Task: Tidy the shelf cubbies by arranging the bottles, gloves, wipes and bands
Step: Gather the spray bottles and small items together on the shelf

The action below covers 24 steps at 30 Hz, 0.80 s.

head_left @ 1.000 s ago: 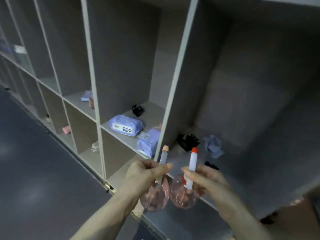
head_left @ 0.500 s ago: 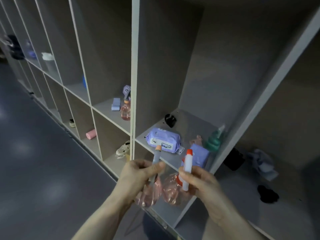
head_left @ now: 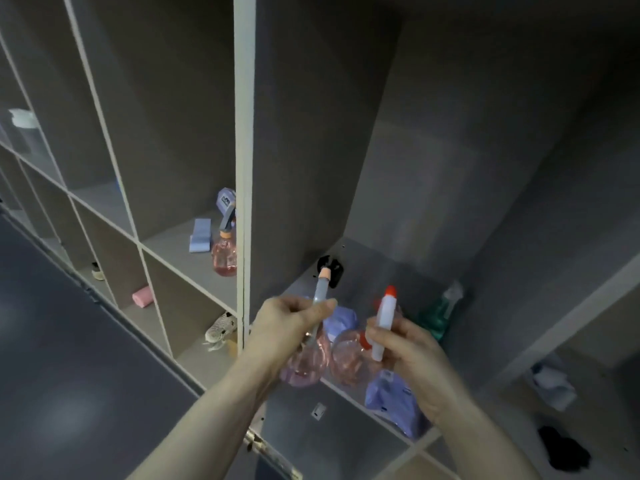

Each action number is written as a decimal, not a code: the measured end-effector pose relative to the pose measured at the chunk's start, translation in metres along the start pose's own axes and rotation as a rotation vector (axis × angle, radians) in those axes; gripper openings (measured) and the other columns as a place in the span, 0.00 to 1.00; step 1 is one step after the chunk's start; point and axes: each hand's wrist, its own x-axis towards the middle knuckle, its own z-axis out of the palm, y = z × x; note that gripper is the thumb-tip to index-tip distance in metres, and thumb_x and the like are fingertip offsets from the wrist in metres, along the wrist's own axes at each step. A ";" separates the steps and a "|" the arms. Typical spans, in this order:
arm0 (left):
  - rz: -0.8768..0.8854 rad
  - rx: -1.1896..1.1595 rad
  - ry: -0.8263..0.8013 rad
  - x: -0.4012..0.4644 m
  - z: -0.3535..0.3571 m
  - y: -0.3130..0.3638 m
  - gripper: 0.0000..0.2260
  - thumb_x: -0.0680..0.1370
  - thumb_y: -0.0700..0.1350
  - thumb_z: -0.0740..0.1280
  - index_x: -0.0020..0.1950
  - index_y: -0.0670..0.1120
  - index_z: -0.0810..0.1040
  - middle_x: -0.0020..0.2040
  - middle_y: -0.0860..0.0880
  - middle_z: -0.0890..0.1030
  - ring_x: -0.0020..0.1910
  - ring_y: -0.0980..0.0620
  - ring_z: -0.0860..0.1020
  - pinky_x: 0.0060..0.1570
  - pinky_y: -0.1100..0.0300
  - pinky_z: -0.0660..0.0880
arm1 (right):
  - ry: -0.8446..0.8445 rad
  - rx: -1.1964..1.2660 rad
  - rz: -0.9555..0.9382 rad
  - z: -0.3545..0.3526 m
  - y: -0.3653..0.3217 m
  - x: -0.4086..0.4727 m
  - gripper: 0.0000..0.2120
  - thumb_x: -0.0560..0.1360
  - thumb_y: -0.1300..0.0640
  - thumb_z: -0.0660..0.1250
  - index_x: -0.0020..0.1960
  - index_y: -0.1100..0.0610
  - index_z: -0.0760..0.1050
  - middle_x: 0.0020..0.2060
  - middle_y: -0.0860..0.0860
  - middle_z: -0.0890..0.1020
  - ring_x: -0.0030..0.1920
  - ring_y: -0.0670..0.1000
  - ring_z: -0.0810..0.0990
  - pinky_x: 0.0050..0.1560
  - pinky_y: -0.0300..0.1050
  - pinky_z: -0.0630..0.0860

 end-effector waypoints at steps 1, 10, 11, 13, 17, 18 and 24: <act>0.001 0.010 -0.011 0.014 0.004 0.004 0.14 0.70 0.53 0.75 0.34 0.44 0.78 0.31 0.45 0.78 0.27 0.53 0.71 0.31 0.62 0.67 | 0.024 -0.006 -0.004 -0.002 -0.004 0.009 0.06 0.74 0.63 0.69 0.51 0.60 0.80 0.41 0.56 0.83 0.42 0.53 0.81 0.45 0.47 0.78; 0.004 0.053 -0.142 0.155 0.053 0.035 0.14 0.70 0.50 0.75 0.35 0.40 0.80 0.29 0.44 0.76 0.27 0.48 0.71 0.33 0.57 0.70 | 0.215 0.183 0.022 -0.019 -0.033 0.120 0.04 0.75 0.67 0.66 0.50 0.62 0.75 0.35 0.54 0.79 0.33 0.52 0.79 0.33 0.41 0.80; -0.004 0.074 -0.156 0.170 0.060 0.034 0.13 0.70 0.49 0.76 0.35 0.41 0.79 0.29 0.44 0.75 0.27 0.48 0.72 0.34 0.56 0.72 | 0.237 0.193 0.018 -0.021 -0.034 0.134 0.05 0.75 0.66 0.66 0.51 0.62 0.75 0.36 0.54 0.78 0.33 0.52 0.79 0.33 0.40 0.80; -0.045 0.104 -0.190 0.198 0.072 0.028 0.09 0.70 0.46 0.76 0.38 0.42 0.80 0.31 0.44 0.77 0.28 0.49 0.74 0.37 0.54 0.77 | 0.275 0.160 -0.011 -0.025 -0.032 0.159 0.06 0.76 0.66 0.65 0.53 0.62 0.73 0.37 0.54 0.77 0.31 0.50 0.78 0.31 0.38 0.79; -0.181 0.110 -0.254 0.239 0.092 0.013 0.07 0.72 0.41 0.74 0.44 0.41 0.78 0.34 0.44 0.77 0.29 0.50 0.75 0.33 0.53 0.79 | 0.323 -0.093 0.014 -0.029 -0.013 0.202 0.09 0.77 0.66 0.62 0.58 0.64 0.73 0.40 0.59 0.78 0.33 0.51 0.75 0.34 0.40 0.76; -0.210 0.117 -0.269 0.248 0.095 0.009 0.08 0.73 0.41 0.73 0.47 0.41 0.77 0.35 0.43 0.77 0.30 0.49 0.76 0.32 0.53 0.79 | 0.329 -0.097 0.038 -0.031 -0.008 0.211 0.11 0.78 0.67 0.60 0.59 0.67 0.73 0.42 0.61 0.77 0.33 0.51 0.75 0.33 0.40 0.75; -0.340 0.040 -0.410 0.291 0.097 -0.009 0.17 0.74 0.40 0.71 0.61 0.36 0.75 0.51 0.41 0.79 0.48 0.46 0.77 0.25 0.58 0.79 | 0.443 0.059 0.153 -0.043 0.000 0.239 0.07 0.78 0.65 0.59 0.43 0.61 0.73 0.36 0.57 0.77 0.29 0.50 0.78 0.30 0.39 0.77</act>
